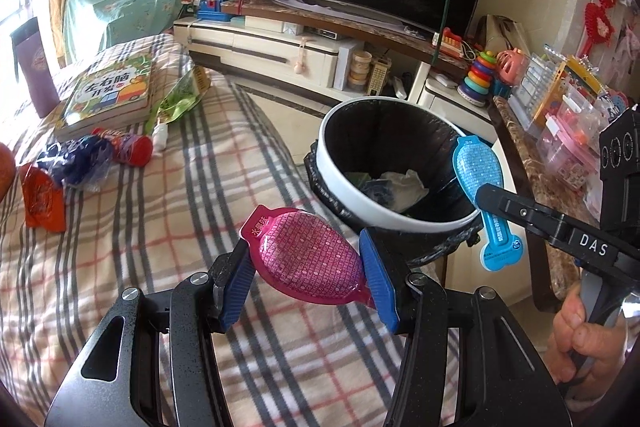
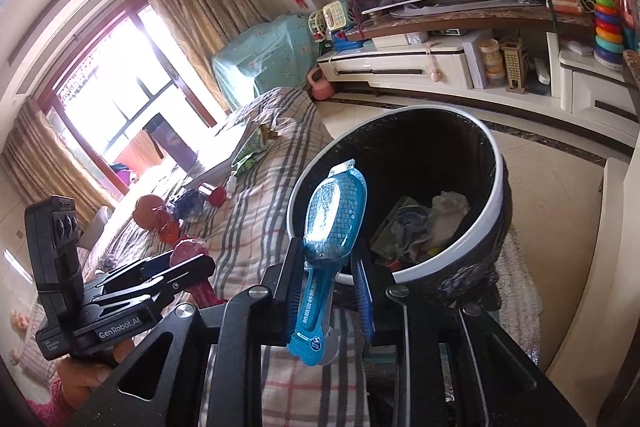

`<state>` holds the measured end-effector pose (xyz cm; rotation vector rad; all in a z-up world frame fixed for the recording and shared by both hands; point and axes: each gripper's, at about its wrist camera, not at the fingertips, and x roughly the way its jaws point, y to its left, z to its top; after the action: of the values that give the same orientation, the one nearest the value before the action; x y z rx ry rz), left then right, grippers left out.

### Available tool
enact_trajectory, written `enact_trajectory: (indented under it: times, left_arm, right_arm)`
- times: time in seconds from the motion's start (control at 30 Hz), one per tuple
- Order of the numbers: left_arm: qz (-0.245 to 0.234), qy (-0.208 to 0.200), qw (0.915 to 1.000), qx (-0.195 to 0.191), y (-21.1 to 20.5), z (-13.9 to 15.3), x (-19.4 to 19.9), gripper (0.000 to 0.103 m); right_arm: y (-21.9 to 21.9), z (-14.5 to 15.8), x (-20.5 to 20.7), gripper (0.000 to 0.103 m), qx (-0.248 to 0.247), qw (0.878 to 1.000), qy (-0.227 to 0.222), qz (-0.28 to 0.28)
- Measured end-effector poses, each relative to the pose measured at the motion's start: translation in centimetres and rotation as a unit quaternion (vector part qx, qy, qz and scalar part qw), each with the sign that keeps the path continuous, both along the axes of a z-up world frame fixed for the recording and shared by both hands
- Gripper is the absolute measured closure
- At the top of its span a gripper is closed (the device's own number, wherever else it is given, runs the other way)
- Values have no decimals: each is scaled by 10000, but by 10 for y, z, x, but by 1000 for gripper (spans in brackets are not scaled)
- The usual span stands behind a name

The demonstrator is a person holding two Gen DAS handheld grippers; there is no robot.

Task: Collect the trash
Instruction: 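Carry sponge and brush over the trash bin and open both tools to drop them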

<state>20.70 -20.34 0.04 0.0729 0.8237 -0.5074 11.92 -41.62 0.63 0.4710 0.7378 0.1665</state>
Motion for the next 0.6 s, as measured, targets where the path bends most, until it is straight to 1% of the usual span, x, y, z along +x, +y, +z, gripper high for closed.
enact_trajectory:
  times: [0.6]
  left_arm:
    - [-159,-42,9999,-45,-31,9,28,52]
  right_arm:
    - [-24,4,24,80,-194,9996,35,-189]
